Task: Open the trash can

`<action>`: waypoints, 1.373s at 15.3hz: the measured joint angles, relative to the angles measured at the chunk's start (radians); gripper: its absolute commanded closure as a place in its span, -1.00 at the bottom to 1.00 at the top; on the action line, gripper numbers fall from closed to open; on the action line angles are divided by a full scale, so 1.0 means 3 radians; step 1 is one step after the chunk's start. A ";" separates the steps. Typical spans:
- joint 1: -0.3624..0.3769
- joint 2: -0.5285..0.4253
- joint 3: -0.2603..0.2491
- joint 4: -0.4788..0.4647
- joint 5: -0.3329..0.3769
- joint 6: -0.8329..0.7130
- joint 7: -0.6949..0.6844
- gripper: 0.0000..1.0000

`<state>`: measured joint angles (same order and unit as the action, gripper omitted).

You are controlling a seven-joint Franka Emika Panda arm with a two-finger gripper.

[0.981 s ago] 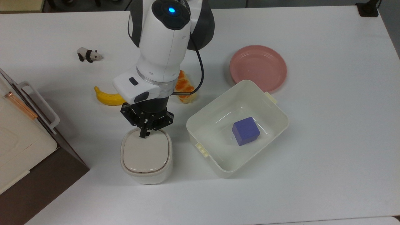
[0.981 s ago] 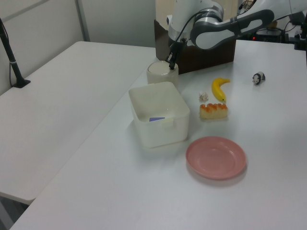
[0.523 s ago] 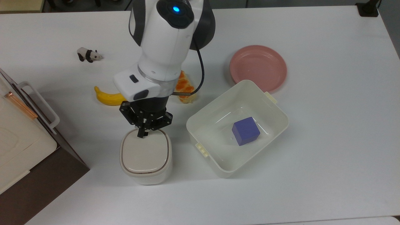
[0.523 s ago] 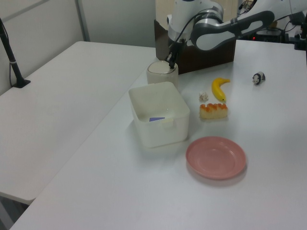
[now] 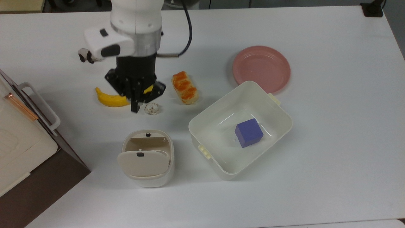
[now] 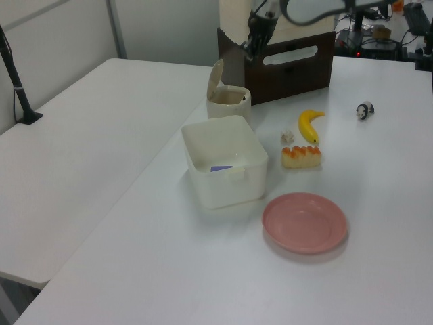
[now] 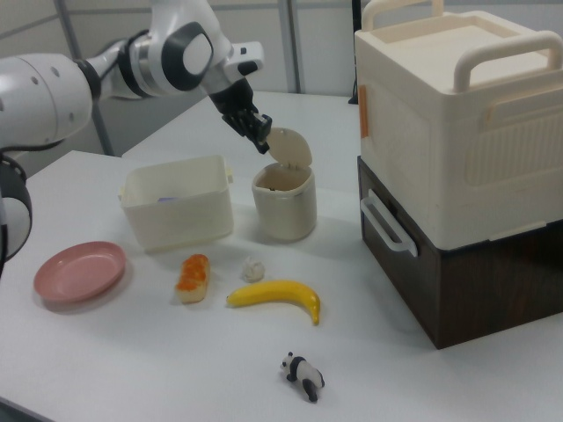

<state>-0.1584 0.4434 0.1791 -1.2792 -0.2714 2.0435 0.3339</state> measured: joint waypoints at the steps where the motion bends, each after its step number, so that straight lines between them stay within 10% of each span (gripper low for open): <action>1: -0.0005 -0.0046 0.0006 0.0000 0.0070 -0.0105 -0.0039 1.00; 13: -0.0226 -0.0549 0.0027 0.0021 0.0953 -0.1428 -0.0820 0.93; 21: -0.0233 -0.0539 0.0029 0.0012 0.0984 -0.1429 -0.0828 -1.00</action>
<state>-0.2282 0.2816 0.1878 -1.2756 0.0237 1.6148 0.0855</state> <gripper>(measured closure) 0.493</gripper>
